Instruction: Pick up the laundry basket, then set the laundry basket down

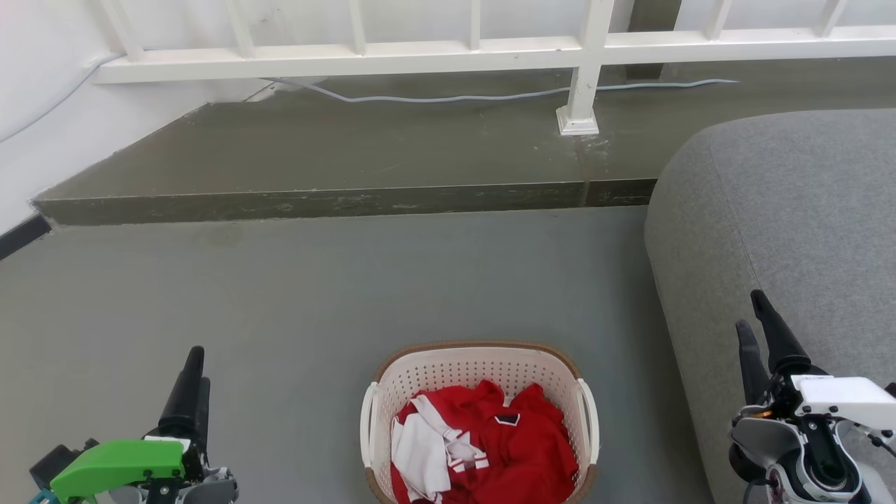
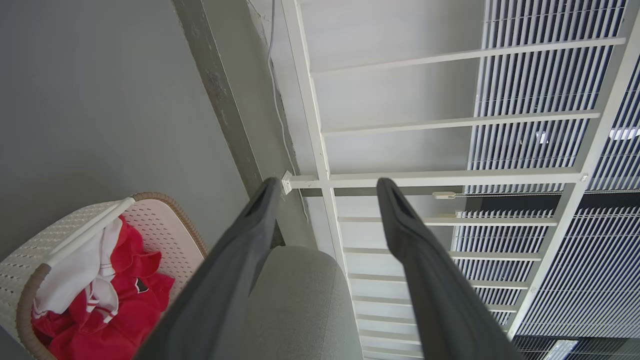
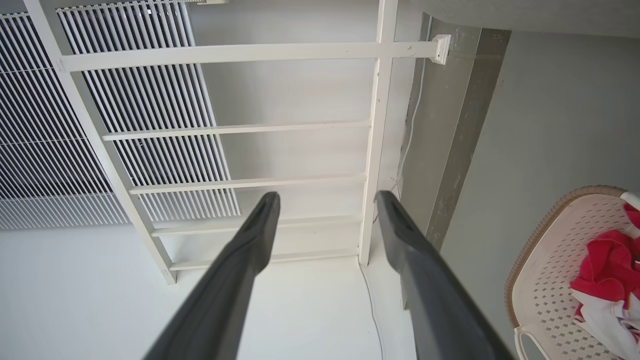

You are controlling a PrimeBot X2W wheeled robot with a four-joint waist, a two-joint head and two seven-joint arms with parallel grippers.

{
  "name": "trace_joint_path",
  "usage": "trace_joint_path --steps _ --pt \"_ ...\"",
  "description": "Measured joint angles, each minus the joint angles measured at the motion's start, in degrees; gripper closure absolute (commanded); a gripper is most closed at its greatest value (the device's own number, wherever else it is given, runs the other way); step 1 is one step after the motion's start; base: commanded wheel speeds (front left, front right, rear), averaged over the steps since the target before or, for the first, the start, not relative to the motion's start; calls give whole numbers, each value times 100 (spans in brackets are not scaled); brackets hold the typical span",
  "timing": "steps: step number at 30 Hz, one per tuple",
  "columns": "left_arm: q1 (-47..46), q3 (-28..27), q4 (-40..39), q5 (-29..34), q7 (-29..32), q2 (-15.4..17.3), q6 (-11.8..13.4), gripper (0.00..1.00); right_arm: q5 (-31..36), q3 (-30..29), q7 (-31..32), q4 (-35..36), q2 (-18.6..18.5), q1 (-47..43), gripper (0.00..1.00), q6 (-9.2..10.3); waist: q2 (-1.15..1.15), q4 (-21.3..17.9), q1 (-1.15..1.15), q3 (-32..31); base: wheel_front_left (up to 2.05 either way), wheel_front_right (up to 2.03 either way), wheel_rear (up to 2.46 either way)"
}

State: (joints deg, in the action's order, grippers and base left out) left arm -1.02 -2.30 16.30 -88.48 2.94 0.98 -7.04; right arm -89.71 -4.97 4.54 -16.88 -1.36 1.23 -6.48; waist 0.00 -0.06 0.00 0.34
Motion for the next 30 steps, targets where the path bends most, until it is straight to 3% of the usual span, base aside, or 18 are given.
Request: trace_joint_path --steps 10,30 --pt "-1 253 -64 577 -174 168 0 0 421 270 -259 136 -141 7 0 0 0 -14 0 11 0 0 0" --pt "-14 575 -207 2437 -549 335 78 0 2060 1080 -705 80 -636 94 0 -4 0 -41 0 16 0 0 0"
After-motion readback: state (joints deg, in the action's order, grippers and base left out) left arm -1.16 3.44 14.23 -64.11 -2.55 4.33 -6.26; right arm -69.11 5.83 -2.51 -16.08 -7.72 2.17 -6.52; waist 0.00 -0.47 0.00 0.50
